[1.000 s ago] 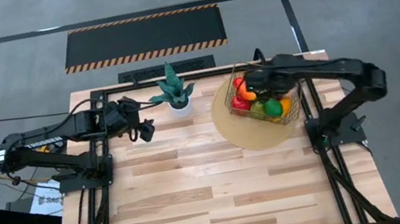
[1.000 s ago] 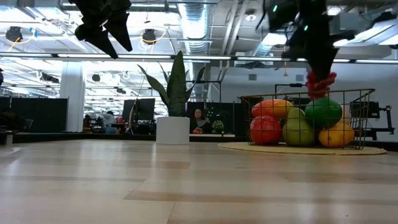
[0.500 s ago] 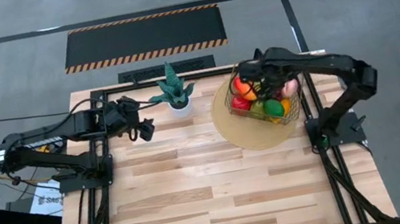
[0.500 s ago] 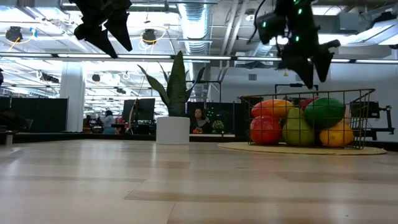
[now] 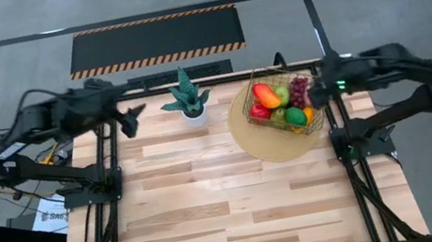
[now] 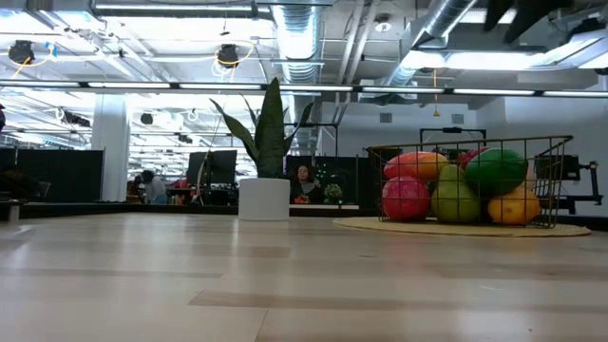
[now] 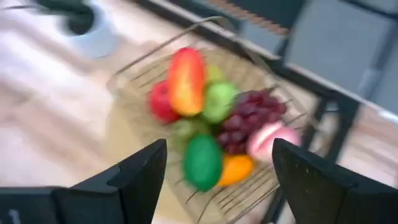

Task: Build produce basket
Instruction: Return to Home Position

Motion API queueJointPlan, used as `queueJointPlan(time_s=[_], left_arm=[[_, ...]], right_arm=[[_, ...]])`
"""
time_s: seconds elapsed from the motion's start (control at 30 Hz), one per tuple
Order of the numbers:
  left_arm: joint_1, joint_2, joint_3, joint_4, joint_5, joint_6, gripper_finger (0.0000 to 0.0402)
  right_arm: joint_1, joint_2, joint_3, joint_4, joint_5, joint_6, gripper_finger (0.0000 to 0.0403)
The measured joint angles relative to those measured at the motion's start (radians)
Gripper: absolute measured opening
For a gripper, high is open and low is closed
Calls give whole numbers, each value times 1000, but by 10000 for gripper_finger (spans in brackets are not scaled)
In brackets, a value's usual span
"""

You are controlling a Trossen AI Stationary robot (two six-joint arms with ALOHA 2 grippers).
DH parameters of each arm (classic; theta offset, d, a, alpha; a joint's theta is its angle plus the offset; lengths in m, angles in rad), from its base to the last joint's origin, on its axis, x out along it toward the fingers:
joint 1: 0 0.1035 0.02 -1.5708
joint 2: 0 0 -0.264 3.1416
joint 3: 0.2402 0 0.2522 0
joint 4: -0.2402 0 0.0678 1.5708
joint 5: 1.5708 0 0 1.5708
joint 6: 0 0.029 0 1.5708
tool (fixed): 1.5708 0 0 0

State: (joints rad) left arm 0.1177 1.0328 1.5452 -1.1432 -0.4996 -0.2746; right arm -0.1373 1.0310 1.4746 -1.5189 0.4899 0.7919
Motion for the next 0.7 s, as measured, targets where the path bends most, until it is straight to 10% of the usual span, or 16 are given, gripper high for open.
queueJointPlan(time_s=[0.23,0.7], left_arm=[[8,-82,-8,76,-41,10,327],[18,-826,-681,499,153,-52,327]], right_arm=[[221,-215,-137,343,98,-86,311],[479,-713,-818,1162,301,-347,311]])
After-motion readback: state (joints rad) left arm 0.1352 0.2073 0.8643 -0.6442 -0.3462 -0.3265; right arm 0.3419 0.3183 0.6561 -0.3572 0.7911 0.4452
